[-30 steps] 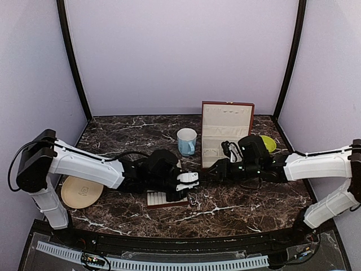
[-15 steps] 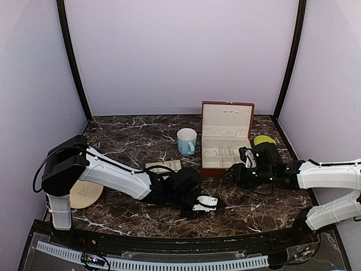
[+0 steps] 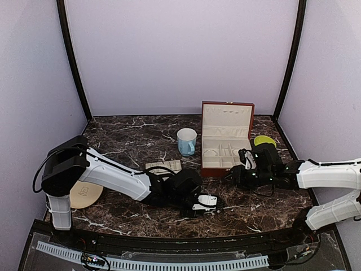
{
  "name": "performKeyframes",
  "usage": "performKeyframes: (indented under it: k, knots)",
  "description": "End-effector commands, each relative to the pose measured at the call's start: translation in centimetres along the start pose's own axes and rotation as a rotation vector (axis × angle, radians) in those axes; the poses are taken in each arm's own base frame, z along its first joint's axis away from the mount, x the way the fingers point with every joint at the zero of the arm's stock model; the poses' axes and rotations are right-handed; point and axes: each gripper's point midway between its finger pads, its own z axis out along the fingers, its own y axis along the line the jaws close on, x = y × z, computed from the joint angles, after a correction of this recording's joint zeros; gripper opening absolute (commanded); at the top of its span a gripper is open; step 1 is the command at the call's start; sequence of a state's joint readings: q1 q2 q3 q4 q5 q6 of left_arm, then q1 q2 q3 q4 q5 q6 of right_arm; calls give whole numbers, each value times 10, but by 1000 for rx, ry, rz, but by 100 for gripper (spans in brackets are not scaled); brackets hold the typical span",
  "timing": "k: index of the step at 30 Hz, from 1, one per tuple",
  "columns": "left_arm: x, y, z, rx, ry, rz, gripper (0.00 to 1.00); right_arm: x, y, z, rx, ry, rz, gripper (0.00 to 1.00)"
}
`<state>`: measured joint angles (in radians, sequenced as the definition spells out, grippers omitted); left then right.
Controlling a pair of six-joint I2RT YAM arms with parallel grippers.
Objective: Organize the mixed jewelry
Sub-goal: Place the earring at the center of the board, then pick up the earring from the center of the board.
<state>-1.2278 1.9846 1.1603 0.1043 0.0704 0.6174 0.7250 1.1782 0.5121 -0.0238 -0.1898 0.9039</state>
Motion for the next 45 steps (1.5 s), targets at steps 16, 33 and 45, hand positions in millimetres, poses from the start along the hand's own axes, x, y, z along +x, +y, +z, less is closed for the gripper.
performKeyframes:
  k: [16, 33, 45]
  knots:
    - [7, 105, -115, -159, -353, -920, 44, 80, 2, 17, 209, 248, -304, 40]
    - [19, 101, -120, -141, -365, -1016, 43, 107, -14, 27, 385, 253, -338, 39]
    - [27, 103, -123, -154, -371, -1036, 42, 109, -18, 31, 450, 244, -373, 34]
